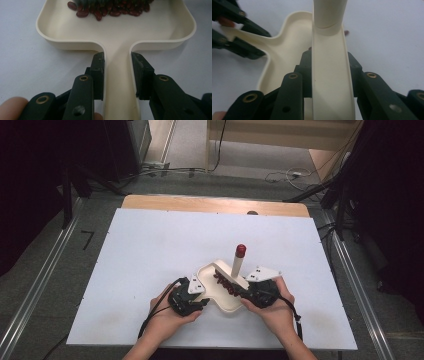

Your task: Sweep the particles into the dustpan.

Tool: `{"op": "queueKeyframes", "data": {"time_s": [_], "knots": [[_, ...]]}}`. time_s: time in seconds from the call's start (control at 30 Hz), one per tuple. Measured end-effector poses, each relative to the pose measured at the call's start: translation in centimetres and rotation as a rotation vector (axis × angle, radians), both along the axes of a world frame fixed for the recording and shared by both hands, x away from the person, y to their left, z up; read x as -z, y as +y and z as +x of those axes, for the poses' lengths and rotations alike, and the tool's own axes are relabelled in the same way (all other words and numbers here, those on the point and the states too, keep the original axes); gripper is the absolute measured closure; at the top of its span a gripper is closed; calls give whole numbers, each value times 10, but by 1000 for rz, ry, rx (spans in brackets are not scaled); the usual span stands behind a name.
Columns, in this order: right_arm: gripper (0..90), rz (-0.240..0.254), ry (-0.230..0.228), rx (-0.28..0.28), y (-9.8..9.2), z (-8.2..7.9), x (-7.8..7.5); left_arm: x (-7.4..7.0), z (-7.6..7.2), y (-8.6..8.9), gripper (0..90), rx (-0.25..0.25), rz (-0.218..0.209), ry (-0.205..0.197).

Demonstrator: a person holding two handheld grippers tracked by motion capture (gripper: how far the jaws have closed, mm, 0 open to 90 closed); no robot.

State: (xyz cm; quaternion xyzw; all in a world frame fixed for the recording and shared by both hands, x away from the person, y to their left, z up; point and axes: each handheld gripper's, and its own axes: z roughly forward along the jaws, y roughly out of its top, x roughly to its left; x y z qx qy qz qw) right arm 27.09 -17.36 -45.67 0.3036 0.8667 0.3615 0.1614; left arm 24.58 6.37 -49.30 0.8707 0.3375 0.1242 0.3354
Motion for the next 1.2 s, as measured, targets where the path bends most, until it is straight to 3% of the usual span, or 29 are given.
{"op": "queueKeyframes", "data": {"time_s": [0.13, 0.27, 0.43, 0.57, 0.8, 0.93, 1.2], "knots": [[654, -1, 8, -71, 13, -12, -5, 1, 0, 0, 665, 1, -3, 1], [654, 4, -3, -89, 16, -16, -12, 1, 0, 1, 666, 0, -2, 1], [653, 82, -6, -39, -6, -5, -28, 1, 0, 1, 665, 3, -5, 0], [653, 113, -24, 19, -26, 9, -34, 2, 0, 1, 665, -1, -11, -1], [653, 81, -35, 130, -42, 46, -15, 4, 0, 2, 665, 1, -9, 2], [653, 14, -41, 188, -41, 63, -3, 4, 0, 3, 666, 11, -6, 2], [653, 15, 21, 158, -25, 57, 5, 10, 1, 8, 666, 24, -10, 8]]}}
